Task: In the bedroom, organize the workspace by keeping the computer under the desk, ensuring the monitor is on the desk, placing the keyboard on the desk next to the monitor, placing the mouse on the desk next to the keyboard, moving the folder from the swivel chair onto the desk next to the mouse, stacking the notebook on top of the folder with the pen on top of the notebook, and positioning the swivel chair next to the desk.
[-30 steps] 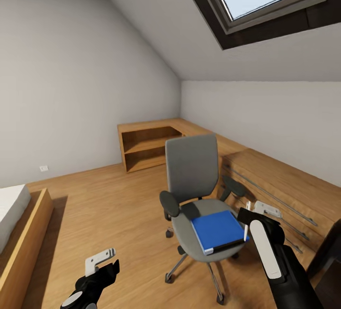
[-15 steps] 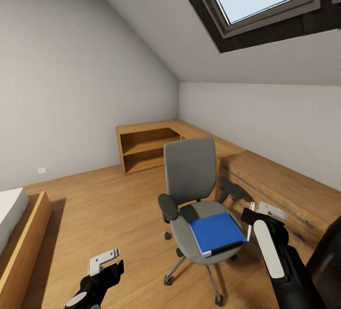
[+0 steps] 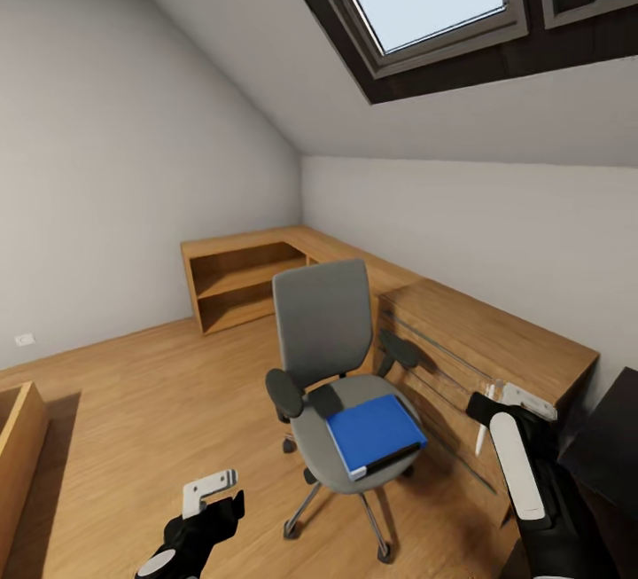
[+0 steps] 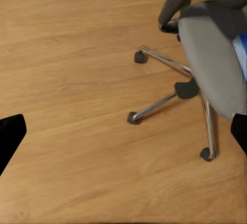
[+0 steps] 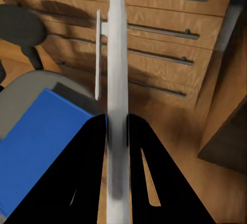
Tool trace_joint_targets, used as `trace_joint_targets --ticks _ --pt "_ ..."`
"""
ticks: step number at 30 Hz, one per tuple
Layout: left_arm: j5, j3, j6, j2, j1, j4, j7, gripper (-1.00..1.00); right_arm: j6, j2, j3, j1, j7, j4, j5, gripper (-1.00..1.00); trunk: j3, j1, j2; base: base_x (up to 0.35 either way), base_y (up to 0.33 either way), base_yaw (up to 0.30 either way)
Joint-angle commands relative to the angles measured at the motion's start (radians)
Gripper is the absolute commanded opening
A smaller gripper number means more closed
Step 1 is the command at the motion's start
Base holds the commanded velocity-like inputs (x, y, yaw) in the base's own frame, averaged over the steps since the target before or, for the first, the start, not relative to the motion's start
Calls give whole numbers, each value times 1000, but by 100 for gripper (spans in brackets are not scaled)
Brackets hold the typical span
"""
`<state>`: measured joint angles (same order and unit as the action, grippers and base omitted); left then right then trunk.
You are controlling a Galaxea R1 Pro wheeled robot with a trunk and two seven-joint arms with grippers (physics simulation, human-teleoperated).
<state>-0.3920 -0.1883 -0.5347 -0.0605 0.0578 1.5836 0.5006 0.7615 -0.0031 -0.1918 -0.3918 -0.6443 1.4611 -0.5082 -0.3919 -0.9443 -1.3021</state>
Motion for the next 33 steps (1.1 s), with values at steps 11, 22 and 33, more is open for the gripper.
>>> trace_joint_targets --ticks 11,22,33 --pt "-10 -34 0 1 0 -25 8 100 -1 -1 -49 -1 -7 0 -12 -100 -1 0 -1 7 -23 -262" --pt "-10 -36 2 1 0 -29 9 100 -3 -2 -63 -1 -6 -1 -12 -100 -1 0 -1 134 -267 -263" --pt "-8 -61 4 2 0 -38 10 100 -5 -3 -63 -1 -6 -8 -10 -100 -1 0 -1 236 -224 -92"
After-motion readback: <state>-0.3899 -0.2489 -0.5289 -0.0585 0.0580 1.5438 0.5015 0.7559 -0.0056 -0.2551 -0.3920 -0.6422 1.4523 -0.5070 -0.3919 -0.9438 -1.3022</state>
